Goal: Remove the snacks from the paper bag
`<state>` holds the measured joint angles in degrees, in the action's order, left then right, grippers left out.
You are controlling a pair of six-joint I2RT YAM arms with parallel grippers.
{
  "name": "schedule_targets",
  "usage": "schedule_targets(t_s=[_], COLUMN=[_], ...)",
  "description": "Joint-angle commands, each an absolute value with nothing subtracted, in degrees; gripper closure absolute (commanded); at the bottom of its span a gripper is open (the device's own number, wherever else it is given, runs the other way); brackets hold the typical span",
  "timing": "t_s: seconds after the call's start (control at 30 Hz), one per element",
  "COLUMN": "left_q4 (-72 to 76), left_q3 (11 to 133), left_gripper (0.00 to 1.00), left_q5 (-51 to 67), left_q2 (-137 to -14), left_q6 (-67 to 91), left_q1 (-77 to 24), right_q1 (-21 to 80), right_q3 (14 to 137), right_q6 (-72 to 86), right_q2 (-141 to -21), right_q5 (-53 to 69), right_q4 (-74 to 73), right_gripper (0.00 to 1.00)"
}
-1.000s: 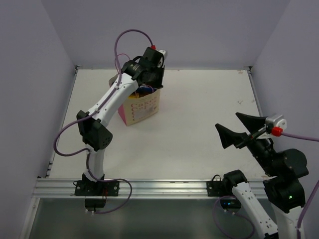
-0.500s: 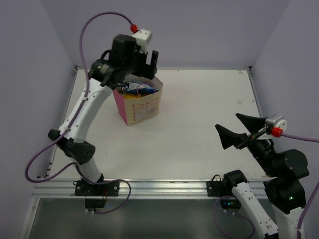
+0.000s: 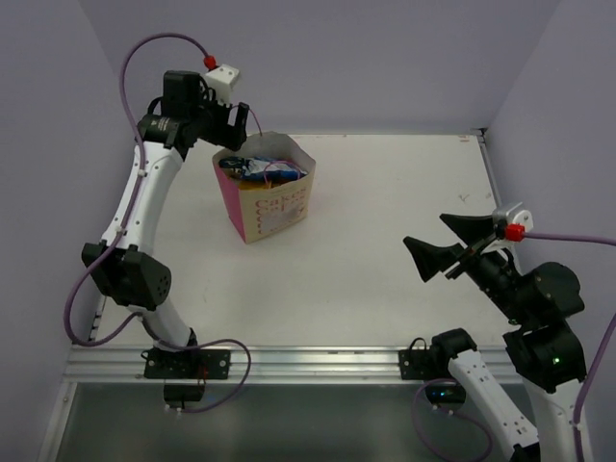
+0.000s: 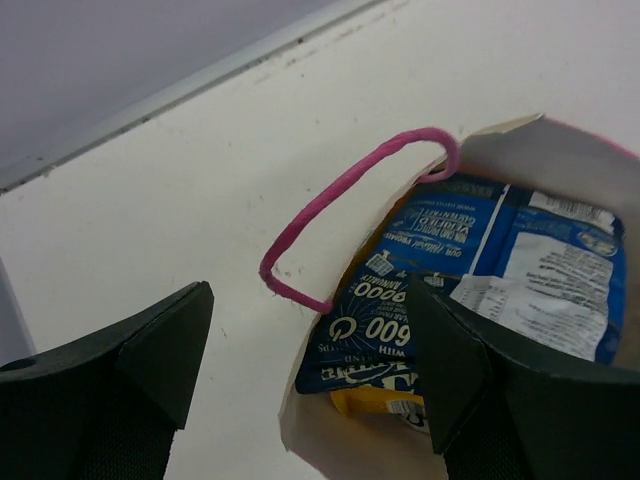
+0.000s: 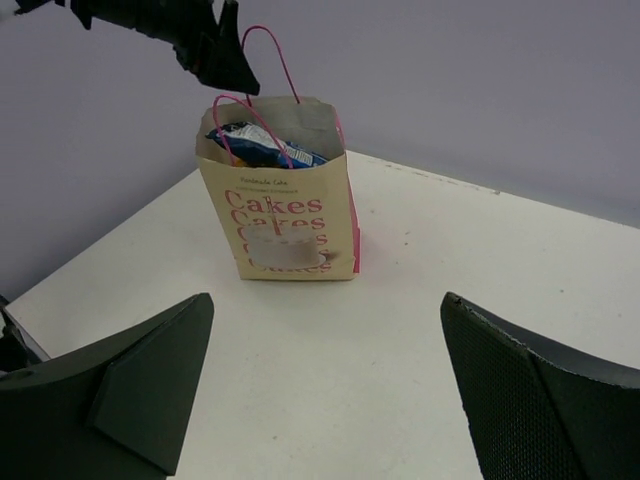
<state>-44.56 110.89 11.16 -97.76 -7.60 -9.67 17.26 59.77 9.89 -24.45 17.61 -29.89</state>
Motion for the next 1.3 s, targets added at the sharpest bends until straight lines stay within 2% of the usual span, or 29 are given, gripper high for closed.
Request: schedule_targets(t_s=[0.0, 0.17, 0.27, 0.3, 0.43, 0.47, 0.57, 0.6, 0.77, 0.9, 1.1, 1.2, 1.27], left_q4=[-43.69, -40.35, -38.25, -37.88, -38.14, -38.23, -38.41, -38.50, -38.32, -36.83, -34.28, -31.91, -31.03], left_q3=[109.17, 109.16, 109.95, 110.04, 109.95, 109.34, 108.55, 108.46, 108.20, 105.48, 96.08, 90.45, 87.90], left_gripper=[0.16, 0.23, 0.34, 0.42, 0.52, 0.65, 0.89, 1.00, 1.00, 1.00, 1.00, 1.00, 1.00], left_q5=[14.79, 14.94, 17.75, 18.62, 21.97, 22.32, 23.73, 23.82, 20.84, 16.18, 5.21, 5.18, 5.54], left_q2=[-98.61, -102.30, -104.32, -104.67, -106.34, -106.70, -106.26, -105.91, -99.43, -92.91, -85.00, -81.31, -79.38], left_q6=[-13.62, -14.59, -14.33, -14.33, -15.03, -14.94, -14.94, -14.85, -14.94, -16.08, -15.30, -12.58, -10.65], left_q1=[-8.70, -8.44, -8.44, -8.44, -8.44, -8.44, -8.44, -8.44, -8.70, -10.80, -20.29, -22.06, -23.20], right_q1=[17.49, 17.49, 17.49, 17.49, 17.49, 17.49, 17.49, 17.49, 17.49, 20.03, 33.30, 39.01, 44.00], right_q3=[60.47, 60.12, 60.64, 60.64, 60.73, 60.82, 62.14, 62.57, 67.40, 73.98, 85.67, 87.89, 86.23], right_q6=[10.72, 10.99, 10.99, 10.99, 11.07, 11.16, 10.99, 10.90, 13.35, 13.46, 9.49, 5.30, 2.82], right_q2=[-26.01, -27.68, -29.09, -29.27, -30.23, -30.76, -32.68, -33.30, -39.89, -50.06, -64.75, -72.41, -75.65], right_q5=[20.21, 21.53, 21.88, 22.06, 22.15, 22.06, 22.84, 23.63, 26.97, 30.24, 17.95, 13.73, 9.50], right_q4=[-29.18, -28.39, -28.65, -28.48, -28.04, -27.60, -26.64, -26.20, -23.21, -21.18, -23.46, -23.65, -18.56], right_gripper=[0.01, 0.01, 0.01, 0.01, 0.01, 0.01, 0.01, 0.01, 0.01, 0.01, 0.01, 0.01, 0.01])
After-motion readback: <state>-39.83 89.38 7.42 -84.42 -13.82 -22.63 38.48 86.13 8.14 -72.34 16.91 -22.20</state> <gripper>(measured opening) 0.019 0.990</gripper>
